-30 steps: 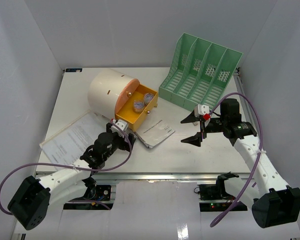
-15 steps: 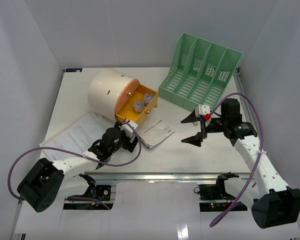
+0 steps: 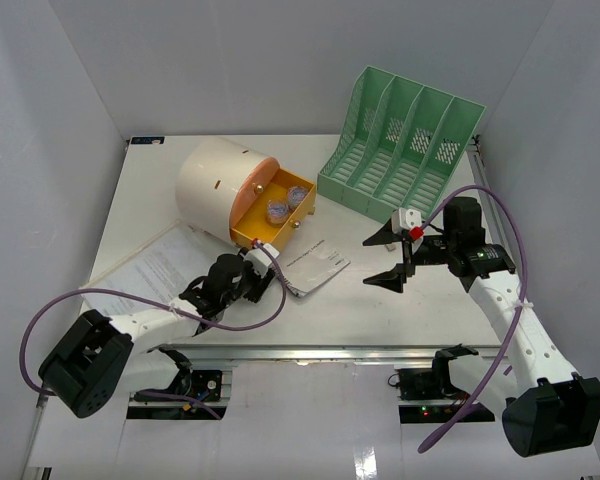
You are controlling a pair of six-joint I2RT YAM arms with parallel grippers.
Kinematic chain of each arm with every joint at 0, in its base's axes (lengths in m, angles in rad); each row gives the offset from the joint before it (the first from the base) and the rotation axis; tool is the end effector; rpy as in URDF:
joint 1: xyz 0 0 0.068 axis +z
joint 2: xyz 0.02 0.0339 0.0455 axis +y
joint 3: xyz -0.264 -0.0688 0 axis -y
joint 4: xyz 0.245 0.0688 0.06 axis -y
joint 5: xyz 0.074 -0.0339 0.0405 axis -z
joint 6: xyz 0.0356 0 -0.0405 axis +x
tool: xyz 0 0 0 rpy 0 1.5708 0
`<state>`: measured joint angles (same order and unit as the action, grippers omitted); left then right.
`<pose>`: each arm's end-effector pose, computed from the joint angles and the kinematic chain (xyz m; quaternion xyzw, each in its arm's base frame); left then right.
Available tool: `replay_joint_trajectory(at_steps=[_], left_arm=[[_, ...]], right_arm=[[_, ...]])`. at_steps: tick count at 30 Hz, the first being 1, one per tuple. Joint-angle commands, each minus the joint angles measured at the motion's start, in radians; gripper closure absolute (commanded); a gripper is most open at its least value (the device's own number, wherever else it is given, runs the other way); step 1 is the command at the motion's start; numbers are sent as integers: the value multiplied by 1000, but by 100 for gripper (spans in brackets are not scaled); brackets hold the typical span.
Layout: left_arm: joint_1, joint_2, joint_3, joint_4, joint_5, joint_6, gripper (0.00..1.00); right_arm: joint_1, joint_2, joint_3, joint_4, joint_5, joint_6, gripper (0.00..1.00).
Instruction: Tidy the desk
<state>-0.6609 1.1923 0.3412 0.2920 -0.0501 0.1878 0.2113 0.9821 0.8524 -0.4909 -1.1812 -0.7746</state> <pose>0.1763 -0.1348 0.1560 0.3490 0.8019 -0.0922 0.4760 0.1841 0.0732 0.3100 -0.5739 0.5301 0.3701 0.5026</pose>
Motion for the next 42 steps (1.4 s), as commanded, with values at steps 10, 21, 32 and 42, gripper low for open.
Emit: replay_joint_trajectory(at_steps=[10, 21, 32, 42], left_arm=[[-4, -236, 69, -227, 75, -145, 85], [-16, -552, 148, -479, 492, -196, 100], [-16, -421, 451, -448, 248, -62, 100], [-14, -128, 628, -460, -60, 29, 100]], right_arm=[[-19, -8, -3, 25, -36, -8, 10], [-23, 10, -3, 26, -38, -6, 10], [-27, 23, -7, 26, -30, -7, 10], [-33, 22, -5, 26, -11, -9, 10]])
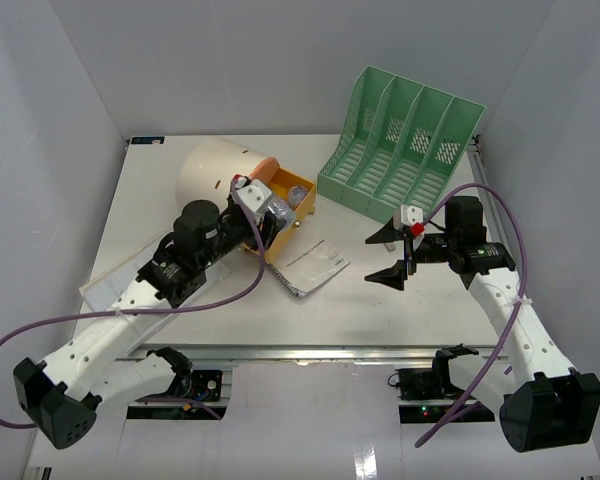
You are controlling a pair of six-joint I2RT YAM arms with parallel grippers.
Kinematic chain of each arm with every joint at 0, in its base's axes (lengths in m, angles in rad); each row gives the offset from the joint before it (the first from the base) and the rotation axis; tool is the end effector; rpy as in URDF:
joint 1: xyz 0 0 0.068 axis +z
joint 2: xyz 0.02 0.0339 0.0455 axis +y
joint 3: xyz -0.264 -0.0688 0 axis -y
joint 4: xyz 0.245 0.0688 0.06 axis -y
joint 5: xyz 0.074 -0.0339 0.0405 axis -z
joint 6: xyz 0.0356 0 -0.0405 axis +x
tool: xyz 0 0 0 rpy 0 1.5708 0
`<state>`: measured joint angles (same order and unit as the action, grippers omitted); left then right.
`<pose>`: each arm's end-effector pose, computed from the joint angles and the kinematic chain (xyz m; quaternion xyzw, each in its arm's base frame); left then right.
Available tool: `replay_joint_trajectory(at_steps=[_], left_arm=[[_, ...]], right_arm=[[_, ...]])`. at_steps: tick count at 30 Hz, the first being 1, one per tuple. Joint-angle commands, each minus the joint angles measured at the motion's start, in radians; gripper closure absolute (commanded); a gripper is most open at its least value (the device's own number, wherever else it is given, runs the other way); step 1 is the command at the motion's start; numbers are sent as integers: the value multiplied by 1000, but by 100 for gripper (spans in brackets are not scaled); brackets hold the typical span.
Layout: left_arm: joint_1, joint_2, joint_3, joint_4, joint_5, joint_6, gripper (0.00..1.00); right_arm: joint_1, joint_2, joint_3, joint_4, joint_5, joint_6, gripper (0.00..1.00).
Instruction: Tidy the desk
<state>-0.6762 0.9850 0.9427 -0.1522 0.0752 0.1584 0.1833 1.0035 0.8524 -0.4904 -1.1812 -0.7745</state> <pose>0.1768 -0.1453 0.3619 0.3347 0.6960 -0.1906 0.6061 0.1902 0.0687 0.3062 -0.5636 0.5440 0.3678 0.5011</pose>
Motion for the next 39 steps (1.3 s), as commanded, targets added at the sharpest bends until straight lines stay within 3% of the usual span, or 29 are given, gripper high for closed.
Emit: replay_joint_trajectory(at_steps=[1, 7, 11, 14, 16, 17, 25, 30, 32, 36, 38, 39], left_arm=[[1, 94, 27, -12, -205, 66, 100], [1, 167, 38, 11, -301, 94, 100], [1, 192, 42, 14, -319, 109, 84], [1, 193, 37, 13, -324, 97, 30], [1, 180, 32, 13, -318, 81, 7], [1, 173, 32, 13, -302, 76, 4], [1, 107, 97, -10, -226, 11, 2], [21, 78, 158, -51, -272, -6, 2], [134, 105, 253, -100, -224, -25, 2], [382, 232, 412, -157, 63, -127, 2], [469, 305, 480, -172, 154, -185, 2], [529, 355, 506, -185, 175, -204, 2]], right_arm=[[-5, 0, -4, 26, -10, -9, 10], [-7, 0, -6, 26, -8, -9, 10], [-7, 3, -6, 24, -7, -11, 10], [-7, 7, -6, 24, -5, -11, 10], [-6, 10, -6, 26, 1, -9, 10], [-7, 13, -7, 26, 7, -7, 10], [-7, 38, -28, 118, 57, 122, 10], [14, 57, -54, 251, 166, 274, 6], [49, 73, -45, 285, 258, 343, 4], [135, 141, -1, 346, 492, 431, 3], [175, 193, 51, 346, 585, 470, 13], [200, 231, 99, 332, 647, 490, 26]])
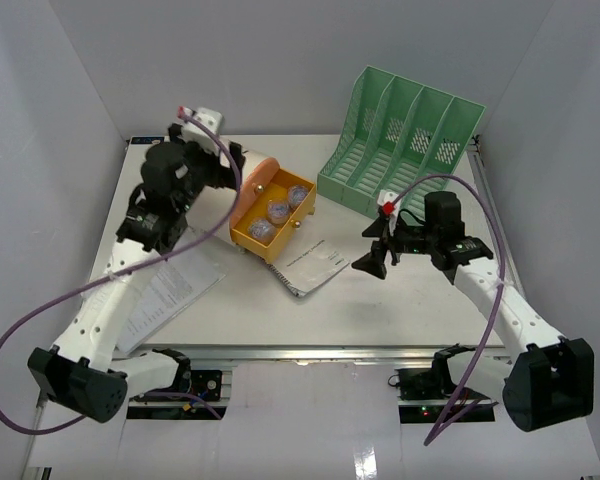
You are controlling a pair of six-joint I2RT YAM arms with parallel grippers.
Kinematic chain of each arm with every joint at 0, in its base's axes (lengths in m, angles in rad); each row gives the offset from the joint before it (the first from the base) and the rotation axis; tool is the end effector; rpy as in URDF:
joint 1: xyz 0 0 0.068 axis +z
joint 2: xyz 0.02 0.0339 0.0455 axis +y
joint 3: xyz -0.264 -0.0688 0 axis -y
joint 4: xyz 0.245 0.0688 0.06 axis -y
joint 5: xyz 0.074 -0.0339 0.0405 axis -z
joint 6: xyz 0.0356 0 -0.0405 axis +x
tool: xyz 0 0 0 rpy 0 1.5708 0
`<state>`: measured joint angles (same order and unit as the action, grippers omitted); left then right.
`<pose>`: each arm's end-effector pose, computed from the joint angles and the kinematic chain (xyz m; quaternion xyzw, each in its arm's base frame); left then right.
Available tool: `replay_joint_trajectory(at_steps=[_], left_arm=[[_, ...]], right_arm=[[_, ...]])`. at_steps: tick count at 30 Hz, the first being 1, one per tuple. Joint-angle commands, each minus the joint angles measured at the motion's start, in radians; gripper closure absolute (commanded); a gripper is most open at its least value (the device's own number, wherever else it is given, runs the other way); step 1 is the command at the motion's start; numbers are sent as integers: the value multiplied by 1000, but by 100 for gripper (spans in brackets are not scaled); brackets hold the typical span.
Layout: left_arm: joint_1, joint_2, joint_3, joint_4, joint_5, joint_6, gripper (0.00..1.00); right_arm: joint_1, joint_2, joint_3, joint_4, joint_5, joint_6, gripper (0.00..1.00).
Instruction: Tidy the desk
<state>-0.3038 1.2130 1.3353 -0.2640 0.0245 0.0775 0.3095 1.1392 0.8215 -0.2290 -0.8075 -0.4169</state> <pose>0.2592 -0.0822 0.4347 0.1510 0.7401 -0.0832 0.6500 0.2258 0.0992 0.2825 -0.4647 0.6810 0.3178 0.4683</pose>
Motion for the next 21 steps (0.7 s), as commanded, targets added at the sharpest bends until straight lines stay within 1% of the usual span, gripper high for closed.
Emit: replay_joint_trajectory(at_steps=[1, 2, 3, 5, 8, 12, 16, 18, 21], left_arm=[[207, 152, 142, -71, 273, -158, 2], [258, 176, 172, -68, 321, -193, 2], [293, 199, 189, -60, 360, -225, 2], [381, 262, 209, -33, 419, -277, 2], [444, 317, 226, -19, 478, -309, 2], [465, 384, 226, -17, 541, -311, 2], [465, 402, 173, 13, 679, -307, 2], [465, 395, 136, 41, 713, -319, 2], [465, 389, 85, 77, 766, -332, 2]], right_arm=[[90, 130, 171, 62, 332, 181, 37], [106, 165, 210, 53, 390, 231, 48], [116, 196, 240, 46, 429, 266, 54], [142, 259, 296, 32, 501, 324, 60], [172, 336, 352, 20, 573, 378, 61], [204, 431, 427, -3, 587, 413, 64], [254, 514, 472, -16, 595, 468, 75], [282, 536, 481, -3, 638, 487, 77], [328, 585, 505, 23, 639, 523, 80]])
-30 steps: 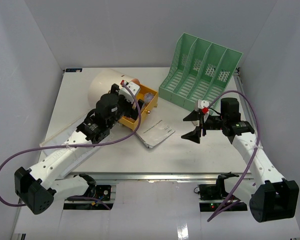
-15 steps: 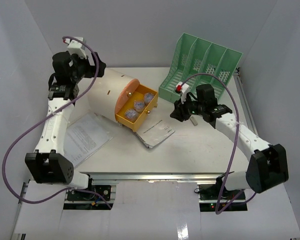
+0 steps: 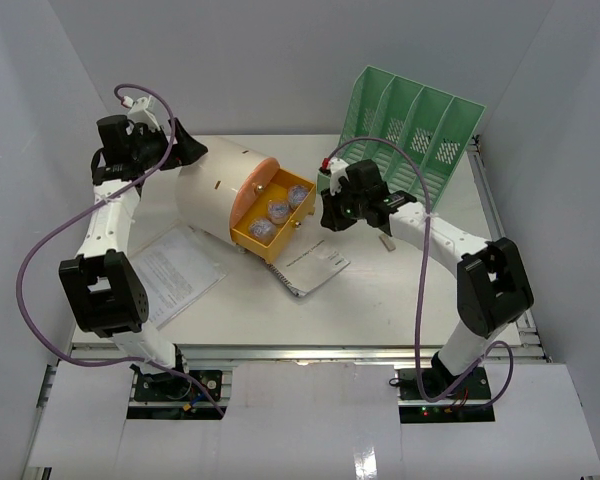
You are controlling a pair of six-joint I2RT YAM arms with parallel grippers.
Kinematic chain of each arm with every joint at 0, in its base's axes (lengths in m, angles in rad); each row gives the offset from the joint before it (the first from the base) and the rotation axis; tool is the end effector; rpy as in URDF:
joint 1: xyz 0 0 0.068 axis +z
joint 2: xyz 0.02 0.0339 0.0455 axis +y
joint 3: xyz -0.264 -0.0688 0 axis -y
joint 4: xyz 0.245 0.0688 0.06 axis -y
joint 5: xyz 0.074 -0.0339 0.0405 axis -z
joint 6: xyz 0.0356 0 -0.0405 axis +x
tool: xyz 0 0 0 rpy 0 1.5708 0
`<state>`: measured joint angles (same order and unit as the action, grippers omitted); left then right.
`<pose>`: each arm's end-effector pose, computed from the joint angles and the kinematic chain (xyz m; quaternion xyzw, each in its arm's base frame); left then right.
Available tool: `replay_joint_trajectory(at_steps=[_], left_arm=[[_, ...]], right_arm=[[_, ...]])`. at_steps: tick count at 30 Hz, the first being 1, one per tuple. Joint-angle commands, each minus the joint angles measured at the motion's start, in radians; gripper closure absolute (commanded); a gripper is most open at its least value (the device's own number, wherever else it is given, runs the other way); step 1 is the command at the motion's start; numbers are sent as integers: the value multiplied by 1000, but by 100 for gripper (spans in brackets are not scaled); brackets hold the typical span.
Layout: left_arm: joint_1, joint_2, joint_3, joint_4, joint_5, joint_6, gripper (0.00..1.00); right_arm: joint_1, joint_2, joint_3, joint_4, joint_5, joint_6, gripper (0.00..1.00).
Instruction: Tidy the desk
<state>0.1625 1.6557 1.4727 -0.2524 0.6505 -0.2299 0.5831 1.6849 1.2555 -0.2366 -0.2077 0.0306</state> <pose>0.3854 0.0413 0.3478 0.0128 0.8171 -0.2864 0.5001 0.3160 0.2172 0.2611 -0.2876 0.8483 0.2202 0.3863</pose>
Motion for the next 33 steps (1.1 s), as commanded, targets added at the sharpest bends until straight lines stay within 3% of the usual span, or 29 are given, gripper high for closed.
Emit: replay_joint_trajectory(at_steps=[1, 11, 24, 29, 33], left_arm=[[-1, -57, -69, 72, 150, -25, 2], [-1, -63, -161, 119, 221, -32, 2], [-24, -54, -205, 146, 230, -44, 2], [-21, -60, -213, 163, 193, -72, 2], [-17, -85, -213, 175, 126, -87, 2]], right_arm=[[61, 57, 84, 49, 27, 95, 80], [101, 201, 248, 298, -105, 218, 83], [116, 423, 492, 374, -241, 254, 75], [105, 428, 473, 399, -282, 231, 68], [77, 333, 336, 430, -305, 155, 65]])
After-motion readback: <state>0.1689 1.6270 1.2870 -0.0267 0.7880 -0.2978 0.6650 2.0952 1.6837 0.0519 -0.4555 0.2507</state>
